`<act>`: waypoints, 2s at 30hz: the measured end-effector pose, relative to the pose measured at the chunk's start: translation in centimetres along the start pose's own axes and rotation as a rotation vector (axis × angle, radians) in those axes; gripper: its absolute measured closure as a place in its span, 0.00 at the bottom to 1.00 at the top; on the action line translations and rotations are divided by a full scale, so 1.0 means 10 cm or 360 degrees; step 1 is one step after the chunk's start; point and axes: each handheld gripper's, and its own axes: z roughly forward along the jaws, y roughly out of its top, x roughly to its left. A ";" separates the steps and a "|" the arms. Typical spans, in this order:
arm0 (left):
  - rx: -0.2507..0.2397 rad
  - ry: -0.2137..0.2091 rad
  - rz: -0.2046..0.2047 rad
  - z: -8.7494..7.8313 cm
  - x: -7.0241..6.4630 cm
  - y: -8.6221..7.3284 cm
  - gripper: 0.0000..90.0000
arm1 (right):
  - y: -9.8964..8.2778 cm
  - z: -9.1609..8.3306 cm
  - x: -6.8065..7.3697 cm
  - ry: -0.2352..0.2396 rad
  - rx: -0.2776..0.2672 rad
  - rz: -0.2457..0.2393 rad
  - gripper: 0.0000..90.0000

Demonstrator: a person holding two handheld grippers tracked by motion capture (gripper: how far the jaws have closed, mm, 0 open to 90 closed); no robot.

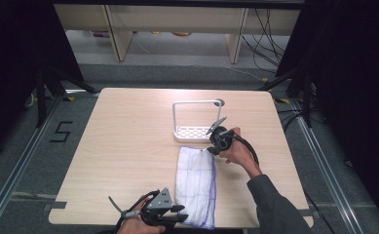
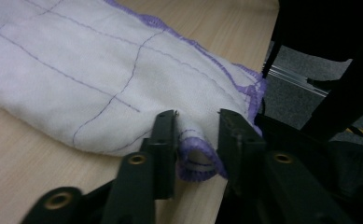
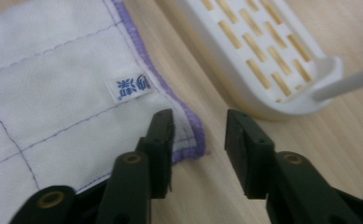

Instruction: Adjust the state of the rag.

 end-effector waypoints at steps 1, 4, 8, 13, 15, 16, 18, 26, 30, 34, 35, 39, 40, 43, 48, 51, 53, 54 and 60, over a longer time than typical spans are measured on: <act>-0.0037 0.0023 -0.0034 -0.06 0.06 0.06 0.59 | 0.00 -0.05 -0.01 0.0017 -0.0026 0.0006 0.65; -0.0141 0.0075 -0.0102 -0.17 0.21 0.15 0.51 | -0.05 -0.21 0.00 -0.0036 -0.0169 0.0172 0.59; -0.0207 0.0148 -0.0153 -0.22 0.39 0.25 0.47 | -0.14 -0.27 0.01 -0.0047 -0.0221 0.0305 0.54; -0.0183 0.0335 -0.0249 -0.13 0.93 0.40 0.46 | -0.28 -0.19 0.04 -0.0011 -0.0241 0.0432 0.50; -0.0175 0.0372 -0.0265 -0.09 1.04 0.41 0.45 | -0.29 -0.18 0.04 -0.0012 -0.0236 0.0429 0.49; -0.0168 0.0397 -0.0279 -0.07 1.09 0.42 0.44 | -0.29 -0.18 0.03 -0.0015 -0.0234 0.0430 0.50; -0.0142 0.0438 -0.0312 0.02 1.27 0.47 0.43 | -0.28 -0.18 0.05 -0.0006 -0.0214 0.0432 0.50; -0.0112 0.0435 -0.0361 0.23 1.49 0.59 0.40 | -0.27 -0.12 0.05 -0.0029 -0.0217 0.0426 0.49; -0.0039 0.0446 -0.0305 0.39 1.56 0.66 0.40 | -0.26 -0.02 0.06 -0.0006 -0.0214 0.0480 0.50; -0.0015 0.0439 -0.0285 0.45 1.56 0.68 0.42 | -0.24 0.02 0.09 0.0000 -0.0173 0.0494 0.50; -0.0011 0.0458 -0.0276 0.47 1.57 0.69 0.42 | -0.23 0.04 0.10 0.0001 -0.0162 0.0499 0.50; -0.0025 0.0477 -0.0276 0.50 1.60 0.72 0.45 | -0.22 0.09 0.11 -0.0026 -0.0133 0.0504 0.50; -0.0012 0.0465 -0.0269 0.50 1.62 0.71 0.46 | -0.21 0.10 0.10 -0.0029 -0.0135 0.0495 0.50; 0.0003 0.0449 -0.0267 0.53 1.64 0.70 0.50 | -0.21 0.13 0.11 -0.0021 -0.0133 0.0479 0.49; 0.0011 0.0445 -0.0256 0.57 1.65 0.68 0.55 | -0.22 0.17 0.11 -0.0033 -0.0129 0.0524 0.49; 0.0006 0.0442 -0.0234 0.57 1.65 0.67 0.61 | -0.23 0.17 0.11 0.0008 -0.0132 0.0499 0.54; 0.0012 0.0424 -0.0211 0.57 1.64 0.67 0.69 | -0.22 0.16 0.12 -0.0002 -0.0139 0.0491 0.59; 0.0011 0.0415 -0.0187 0.57 1.63 0.67 0.71 | -0.22 0.15 0.13 -0.0001 -0.0133 0.0496 0.62; 0.0004 0.0399 -0.0131 0.57 1.60 0.67 0.89 | -0.23 0.17 0.14 0.0077 -0.0187 0.0491 0.80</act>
